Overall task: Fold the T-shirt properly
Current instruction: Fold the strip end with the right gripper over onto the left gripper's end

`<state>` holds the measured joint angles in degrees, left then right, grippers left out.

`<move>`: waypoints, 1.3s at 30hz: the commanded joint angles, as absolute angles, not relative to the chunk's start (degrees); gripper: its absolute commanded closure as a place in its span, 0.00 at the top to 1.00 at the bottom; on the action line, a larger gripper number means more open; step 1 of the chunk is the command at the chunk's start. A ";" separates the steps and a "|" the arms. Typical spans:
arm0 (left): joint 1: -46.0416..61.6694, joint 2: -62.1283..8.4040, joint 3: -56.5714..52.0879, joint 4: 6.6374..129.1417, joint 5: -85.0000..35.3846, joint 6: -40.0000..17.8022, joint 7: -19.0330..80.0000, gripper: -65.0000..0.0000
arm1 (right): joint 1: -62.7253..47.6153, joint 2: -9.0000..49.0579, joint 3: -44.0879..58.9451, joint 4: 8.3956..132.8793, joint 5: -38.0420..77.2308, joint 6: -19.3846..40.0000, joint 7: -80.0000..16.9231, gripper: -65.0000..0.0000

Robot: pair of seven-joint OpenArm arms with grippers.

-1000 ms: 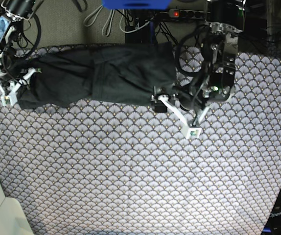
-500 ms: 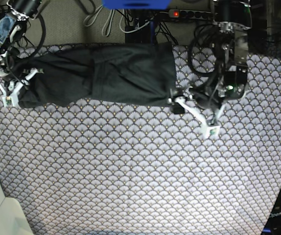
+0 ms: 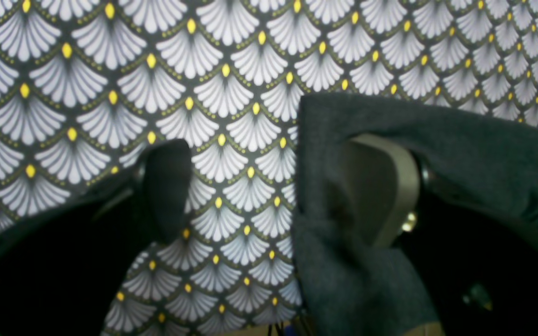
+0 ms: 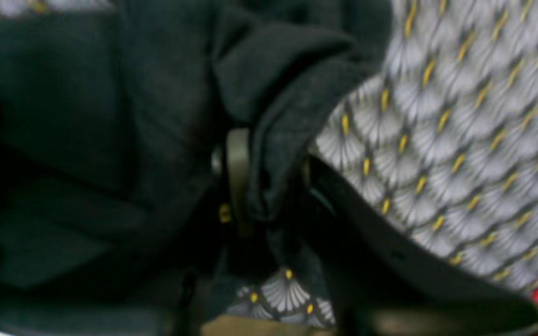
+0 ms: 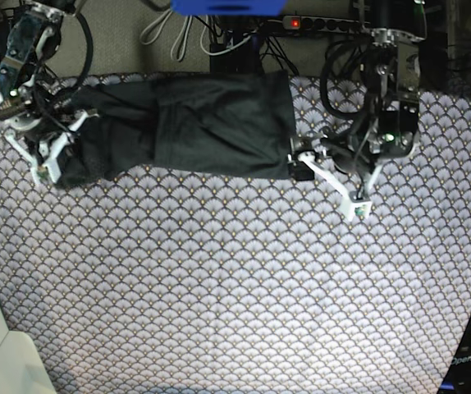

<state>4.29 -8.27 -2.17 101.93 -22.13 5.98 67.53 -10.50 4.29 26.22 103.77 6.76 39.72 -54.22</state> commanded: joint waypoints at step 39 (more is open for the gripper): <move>14.46 -16.22 -22.73 105.01 -22.46 5.76 67.12 0.80 | -9.36 -6.37 -14.64 109.23 8.13 40.00 -52.35 0.15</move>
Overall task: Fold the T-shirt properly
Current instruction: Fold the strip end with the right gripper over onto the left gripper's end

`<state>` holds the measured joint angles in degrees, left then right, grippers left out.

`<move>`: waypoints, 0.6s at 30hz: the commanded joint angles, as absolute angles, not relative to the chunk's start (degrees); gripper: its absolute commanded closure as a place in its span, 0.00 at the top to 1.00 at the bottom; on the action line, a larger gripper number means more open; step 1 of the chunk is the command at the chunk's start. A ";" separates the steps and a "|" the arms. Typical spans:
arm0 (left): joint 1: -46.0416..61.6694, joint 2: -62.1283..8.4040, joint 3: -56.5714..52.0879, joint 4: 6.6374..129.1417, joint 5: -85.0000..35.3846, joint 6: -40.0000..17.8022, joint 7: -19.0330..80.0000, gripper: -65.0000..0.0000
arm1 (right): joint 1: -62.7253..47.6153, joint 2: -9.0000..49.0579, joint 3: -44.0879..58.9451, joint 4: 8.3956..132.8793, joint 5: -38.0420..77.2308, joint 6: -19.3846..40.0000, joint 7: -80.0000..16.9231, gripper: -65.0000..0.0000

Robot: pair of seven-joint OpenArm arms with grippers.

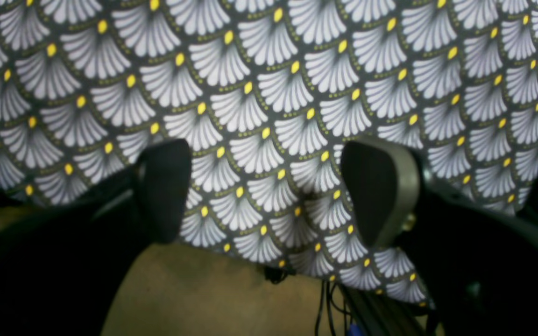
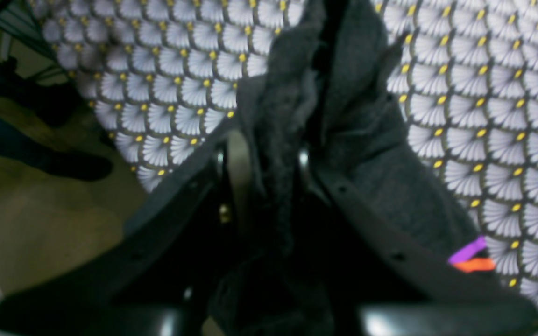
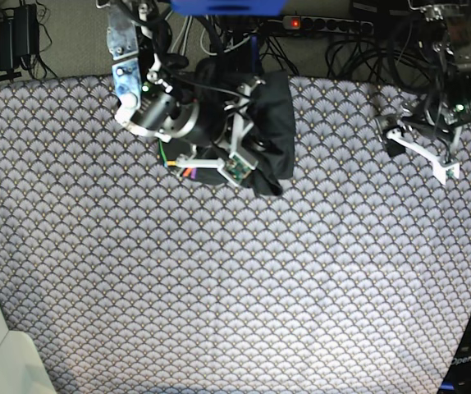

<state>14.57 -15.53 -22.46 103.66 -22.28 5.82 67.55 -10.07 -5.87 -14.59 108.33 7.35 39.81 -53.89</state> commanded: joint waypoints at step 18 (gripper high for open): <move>14.81 -16.13 -22.55 108.26 -22.46 5.76 67.12 0.80 | -8.13 -7.25 -14.64 105.10 11.91 40.00 -52.53 0.44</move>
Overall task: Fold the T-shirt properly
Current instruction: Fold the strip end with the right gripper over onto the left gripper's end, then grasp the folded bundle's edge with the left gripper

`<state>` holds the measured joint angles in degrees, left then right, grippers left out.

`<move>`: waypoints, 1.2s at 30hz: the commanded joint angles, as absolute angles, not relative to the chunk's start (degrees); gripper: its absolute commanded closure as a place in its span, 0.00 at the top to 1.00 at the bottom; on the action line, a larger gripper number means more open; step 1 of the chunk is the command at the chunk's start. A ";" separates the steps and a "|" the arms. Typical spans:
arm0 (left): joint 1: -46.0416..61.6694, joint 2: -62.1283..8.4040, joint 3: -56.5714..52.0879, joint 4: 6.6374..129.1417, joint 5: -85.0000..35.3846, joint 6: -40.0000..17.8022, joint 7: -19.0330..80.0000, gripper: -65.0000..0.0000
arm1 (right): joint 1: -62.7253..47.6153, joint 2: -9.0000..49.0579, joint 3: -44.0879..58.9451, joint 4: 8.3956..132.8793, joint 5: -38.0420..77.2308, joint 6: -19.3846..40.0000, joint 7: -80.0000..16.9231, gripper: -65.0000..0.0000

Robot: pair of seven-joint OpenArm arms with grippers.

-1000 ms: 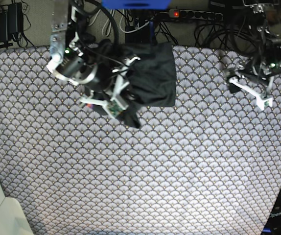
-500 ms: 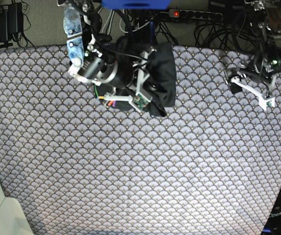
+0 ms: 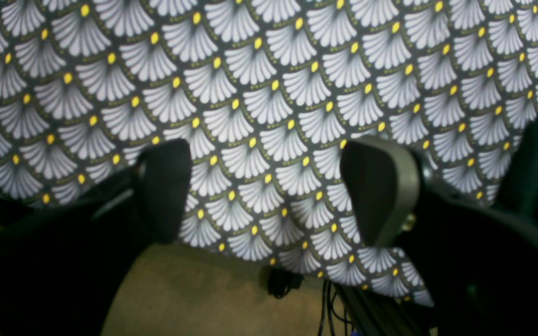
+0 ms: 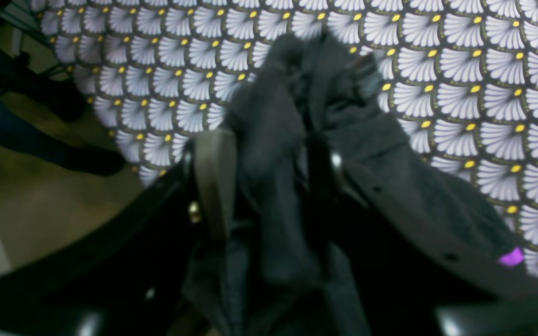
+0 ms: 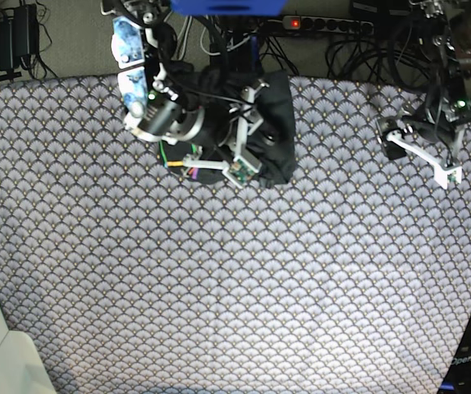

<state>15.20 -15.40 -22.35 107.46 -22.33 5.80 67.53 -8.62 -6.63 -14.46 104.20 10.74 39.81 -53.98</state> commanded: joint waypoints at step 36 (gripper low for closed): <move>8.40 -15.25 -23.78 104.13 -50.42 -5.49 72.22 0.81 | -5.85 12.26 14.02 99.65 20.00 40.00 -52.79 0.46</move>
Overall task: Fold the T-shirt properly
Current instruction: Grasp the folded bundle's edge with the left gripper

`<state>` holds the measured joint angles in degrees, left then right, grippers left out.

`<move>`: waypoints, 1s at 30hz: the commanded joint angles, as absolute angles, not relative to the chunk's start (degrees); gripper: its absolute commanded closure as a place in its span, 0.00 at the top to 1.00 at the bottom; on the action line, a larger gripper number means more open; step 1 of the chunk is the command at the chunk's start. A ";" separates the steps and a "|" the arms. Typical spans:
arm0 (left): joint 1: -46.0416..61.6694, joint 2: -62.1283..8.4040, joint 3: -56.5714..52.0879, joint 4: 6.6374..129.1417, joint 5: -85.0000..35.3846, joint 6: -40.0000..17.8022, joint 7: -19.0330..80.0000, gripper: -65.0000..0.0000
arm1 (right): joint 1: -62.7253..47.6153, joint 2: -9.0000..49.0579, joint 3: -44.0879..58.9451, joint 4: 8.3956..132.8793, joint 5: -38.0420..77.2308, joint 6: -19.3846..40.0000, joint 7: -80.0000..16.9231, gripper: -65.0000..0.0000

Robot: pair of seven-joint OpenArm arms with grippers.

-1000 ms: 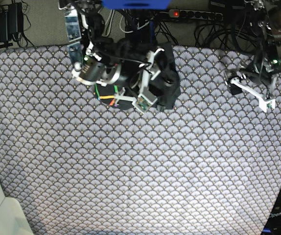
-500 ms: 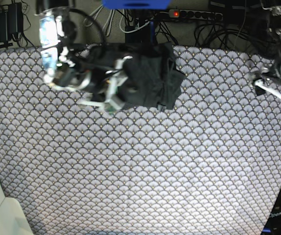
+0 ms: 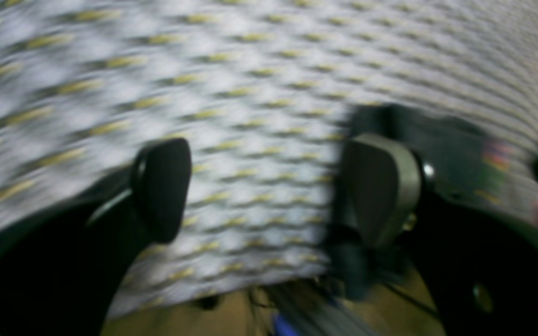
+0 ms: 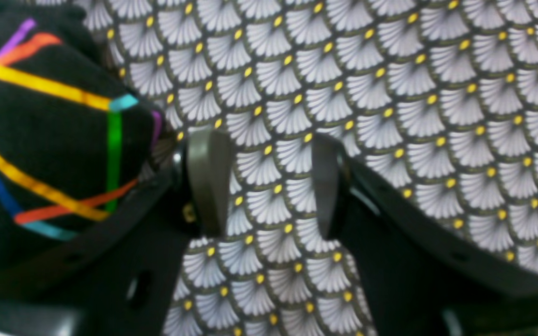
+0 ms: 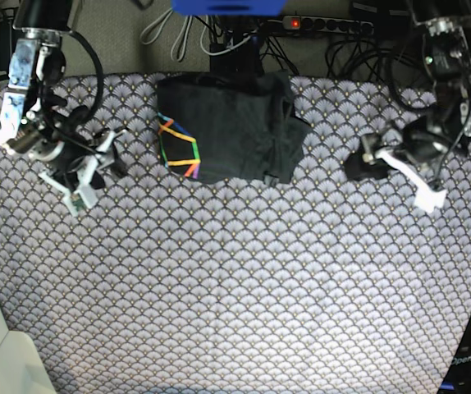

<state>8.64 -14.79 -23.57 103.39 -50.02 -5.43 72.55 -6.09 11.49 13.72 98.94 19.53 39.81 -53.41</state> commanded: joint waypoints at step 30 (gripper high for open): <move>1.71 -3.21 -8.57 85.05 -46.64 -5.14 74.24 0.81 | -5.93 13.23 14.46 99.47 19.91 40.00 -52.79 0.46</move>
